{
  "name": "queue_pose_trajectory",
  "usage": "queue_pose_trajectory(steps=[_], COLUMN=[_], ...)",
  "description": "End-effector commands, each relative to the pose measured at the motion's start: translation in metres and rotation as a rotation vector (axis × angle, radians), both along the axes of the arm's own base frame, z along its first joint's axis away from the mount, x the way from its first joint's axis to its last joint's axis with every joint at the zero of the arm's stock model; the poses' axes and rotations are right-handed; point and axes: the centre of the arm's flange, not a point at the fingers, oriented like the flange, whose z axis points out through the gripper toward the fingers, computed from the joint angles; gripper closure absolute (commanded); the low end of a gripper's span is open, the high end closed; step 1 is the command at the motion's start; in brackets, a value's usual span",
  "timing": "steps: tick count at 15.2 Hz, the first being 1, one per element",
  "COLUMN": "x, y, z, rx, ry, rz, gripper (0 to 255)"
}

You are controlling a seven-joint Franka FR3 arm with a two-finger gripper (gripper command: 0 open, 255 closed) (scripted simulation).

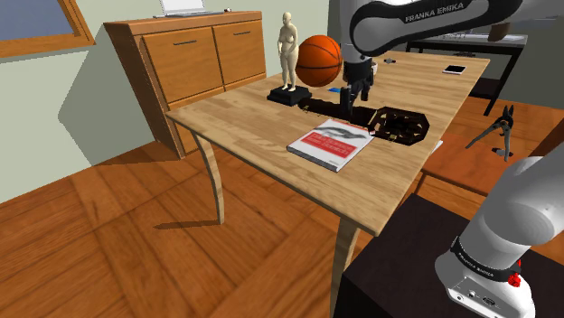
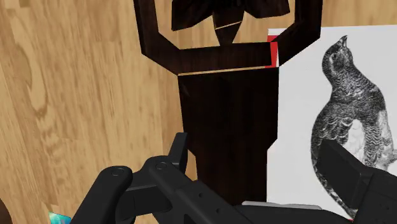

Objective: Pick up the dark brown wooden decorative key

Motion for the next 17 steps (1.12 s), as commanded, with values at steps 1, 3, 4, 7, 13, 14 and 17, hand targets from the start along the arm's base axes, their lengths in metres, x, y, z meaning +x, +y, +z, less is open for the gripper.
queue_pose_trajectory(steps=[1,3,4,7,13,14,17], x=[0.023,0.045,0.046,0.046,0.046,0.046,0.046], y=[0.002,0.002,0.002,0.002,0.002,0.002,0.003], z=[0.004,0.006,0.007,-0.009,-0.033,-0.034,-0.034], rx=[-0.043,-0.084,-0.086,-0.086,-0.086,-0.086,-0.086], ry=[-0.025,-0.048,-0.049,-0.049,-0.049,-0.049,-0.049], rz=[0.01,0.018,0.019,0.019,0.019,0.019,0.019], gripper=[0,0,0,0,0,255,255])
